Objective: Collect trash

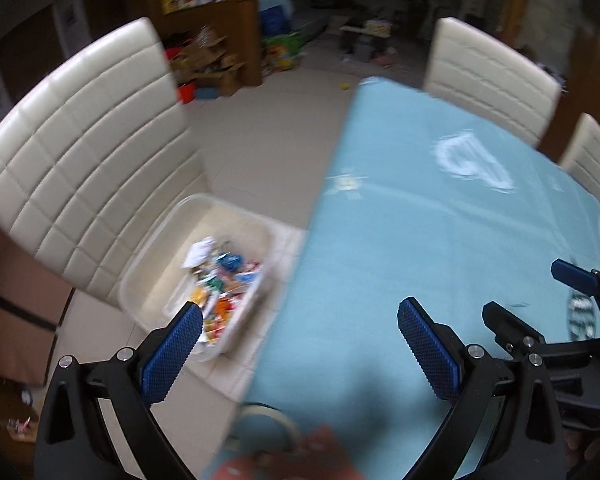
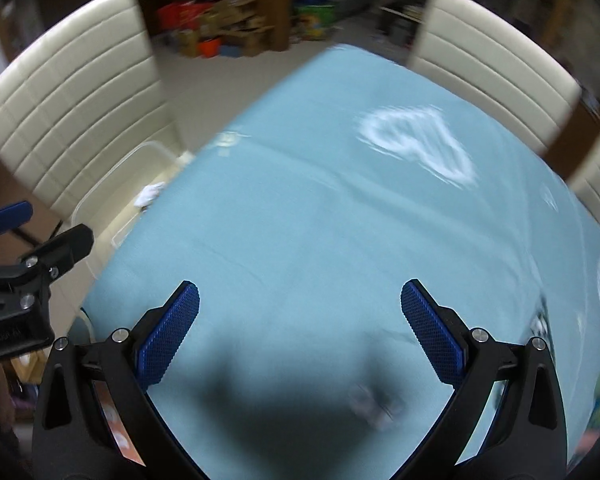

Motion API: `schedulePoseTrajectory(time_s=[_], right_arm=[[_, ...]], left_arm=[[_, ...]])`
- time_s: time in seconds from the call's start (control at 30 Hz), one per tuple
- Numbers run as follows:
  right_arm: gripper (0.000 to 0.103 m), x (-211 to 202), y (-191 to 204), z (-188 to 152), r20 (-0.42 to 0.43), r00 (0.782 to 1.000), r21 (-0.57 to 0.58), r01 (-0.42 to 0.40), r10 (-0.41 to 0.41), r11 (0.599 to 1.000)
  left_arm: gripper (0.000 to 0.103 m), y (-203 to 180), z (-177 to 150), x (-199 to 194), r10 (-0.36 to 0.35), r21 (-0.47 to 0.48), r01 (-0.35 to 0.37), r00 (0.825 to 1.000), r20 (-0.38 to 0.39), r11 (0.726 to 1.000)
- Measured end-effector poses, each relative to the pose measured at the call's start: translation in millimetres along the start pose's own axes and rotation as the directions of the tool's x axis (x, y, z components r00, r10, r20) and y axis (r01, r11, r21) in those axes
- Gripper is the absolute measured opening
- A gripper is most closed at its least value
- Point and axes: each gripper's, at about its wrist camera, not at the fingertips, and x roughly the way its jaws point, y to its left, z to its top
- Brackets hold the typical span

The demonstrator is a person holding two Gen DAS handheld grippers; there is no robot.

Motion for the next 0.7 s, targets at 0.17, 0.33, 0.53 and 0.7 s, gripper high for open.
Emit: schedulePoseTrajectory(time_s=[0.17, 0.33, 0.53, 0.7], right_arm=[[0.100, -39.9, -47.8, -29.2, 0.057, 0.997, 0.125, 0.053, -0.061, 0.991], [0.100, -73.5, -85.0, -52.9, 0.095, 0.982, 0.212, 0.141, -0.164, 0.967], [0.100, -108.9, -113.8, -64.4, 0.163, 0.955, 0.277, 0.197, -0.248, 0.941], [0.100, -138.5, -123.6, -62.2, 0.202, 0.936, 0.304, 0.219, -0.288, 0.927]], left_arm=[[0.096, -45.6, -6.3, -18.8, -0.040, 0.080, 0.038, 0.999, 0.024, 0.996], [0.096, -82.1, -12.0, -36.8, -0.088, 0.113, 0.083, 0.995, 0.041, 0.990], [0.096, -113.3, -14.8, -53.4, -0.097, 0.155, 0.084, 0.992, 0.075, 0.984], [0.096, -129.2, -14.5, -79.7, -0.156, 0.153, 0.131, 0.974, 0.163, 0.979]])
